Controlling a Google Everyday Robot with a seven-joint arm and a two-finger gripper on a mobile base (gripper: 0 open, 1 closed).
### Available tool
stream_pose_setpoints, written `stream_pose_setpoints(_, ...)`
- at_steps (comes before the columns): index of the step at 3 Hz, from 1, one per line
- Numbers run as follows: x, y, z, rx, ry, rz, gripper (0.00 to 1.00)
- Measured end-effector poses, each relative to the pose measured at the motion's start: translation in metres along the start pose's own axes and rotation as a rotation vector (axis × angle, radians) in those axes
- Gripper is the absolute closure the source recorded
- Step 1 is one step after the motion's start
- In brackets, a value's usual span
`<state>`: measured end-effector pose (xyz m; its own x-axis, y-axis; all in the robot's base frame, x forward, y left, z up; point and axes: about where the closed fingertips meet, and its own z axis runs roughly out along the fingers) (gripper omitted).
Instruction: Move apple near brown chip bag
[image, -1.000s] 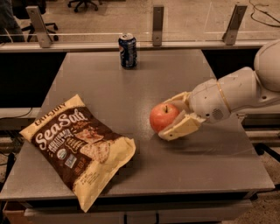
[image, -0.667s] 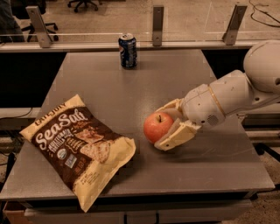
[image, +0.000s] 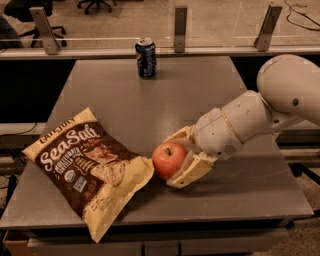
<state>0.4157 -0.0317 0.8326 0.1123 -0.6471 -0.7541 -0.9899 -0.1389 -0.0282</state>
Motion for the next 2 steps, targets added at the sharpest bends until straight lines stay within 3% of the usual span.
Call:
stream_pose_setpoints(1,-0.0002,0.0,-0.0001,0.0,0.0,0.0,0.06)
stream_pose_setpoints(2,-0.0028,-0.0039,-0.0065,0.036,0.01,-0.025,0.0)
